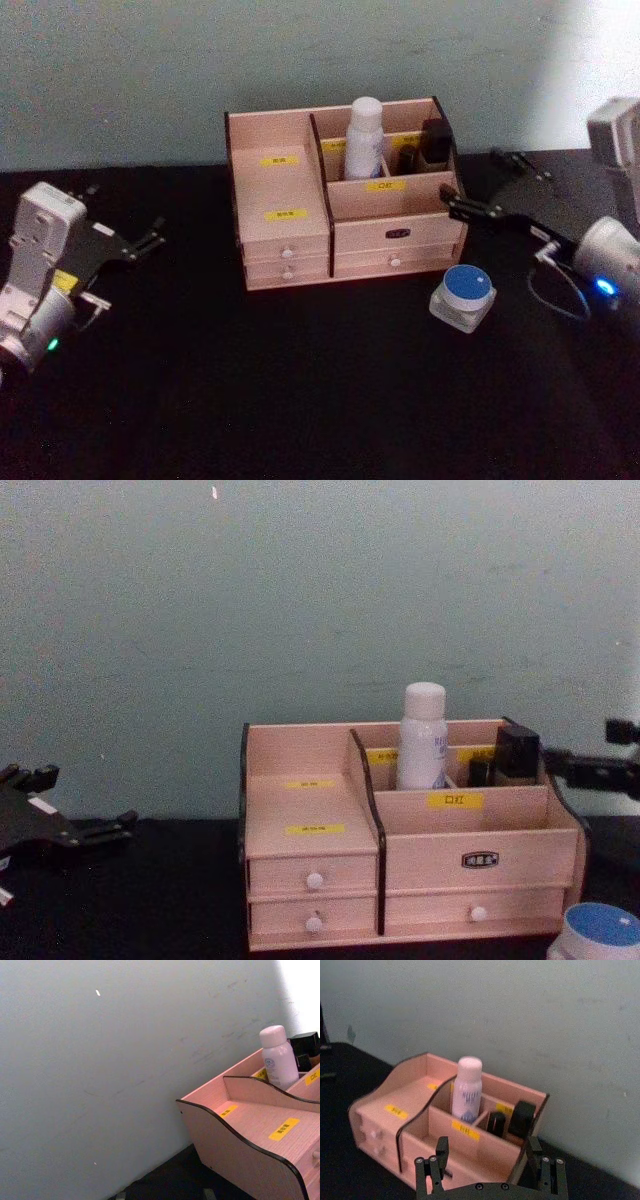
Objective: Pick up the facial cleanser and watermelon frost from the table and place them into the tiered storage box.
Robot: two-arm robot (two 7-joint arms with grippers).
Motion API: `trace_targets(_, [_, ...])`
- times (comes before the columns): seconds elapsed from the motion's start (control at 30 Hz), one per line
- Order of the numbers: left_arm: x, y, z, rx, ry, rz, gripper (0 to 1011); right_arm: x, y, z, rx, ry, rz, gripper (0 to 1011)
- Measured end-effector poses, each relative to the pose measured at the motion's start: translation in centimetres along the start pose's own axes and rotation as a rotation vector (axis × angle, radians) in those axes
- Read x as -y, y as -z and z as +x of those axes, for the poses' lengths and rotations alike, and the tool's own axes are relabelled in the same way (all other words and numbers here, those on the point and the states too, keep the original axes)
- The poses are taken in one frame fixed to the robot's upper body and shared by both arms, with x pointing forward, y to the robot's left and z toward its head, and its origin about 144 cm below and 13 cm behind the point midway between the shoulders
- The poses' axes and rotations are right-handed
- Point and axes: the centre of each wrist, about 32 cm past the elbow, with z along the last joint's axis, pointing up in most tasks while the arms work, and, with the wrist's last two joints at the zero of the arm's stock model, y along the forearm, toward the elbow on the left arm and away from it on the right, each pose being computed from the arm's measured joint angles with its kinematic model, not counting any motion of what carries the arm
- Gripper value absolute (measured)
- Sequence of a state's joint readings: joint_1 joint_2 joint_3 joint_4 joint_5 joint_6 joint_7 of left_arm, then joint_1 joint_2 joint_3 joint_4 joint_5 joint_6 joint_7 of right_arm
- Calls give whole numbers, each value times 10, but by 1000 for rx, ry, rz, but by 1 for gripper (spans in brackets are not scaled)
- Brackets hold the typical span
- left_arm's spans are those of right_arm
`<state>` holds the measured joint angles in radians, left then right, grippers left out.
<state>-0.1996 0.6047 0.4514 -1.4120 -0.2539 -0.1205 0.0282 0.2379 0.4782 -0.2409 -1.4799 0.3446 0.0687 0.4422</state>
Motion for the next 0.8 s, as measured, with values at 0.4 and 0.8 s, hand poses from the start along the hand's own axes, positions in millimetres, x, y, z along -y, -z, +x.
trace_targets(0.4, [0, 0, 0, 0, 0, 0, 1001, 40, 11, -6, -48, -26, -119, 1000])
trace_targets(0.8, [0, 0, 0, 0, 0, 0, 1001, 46, 23, -10, -118, -49, -210, 1000])
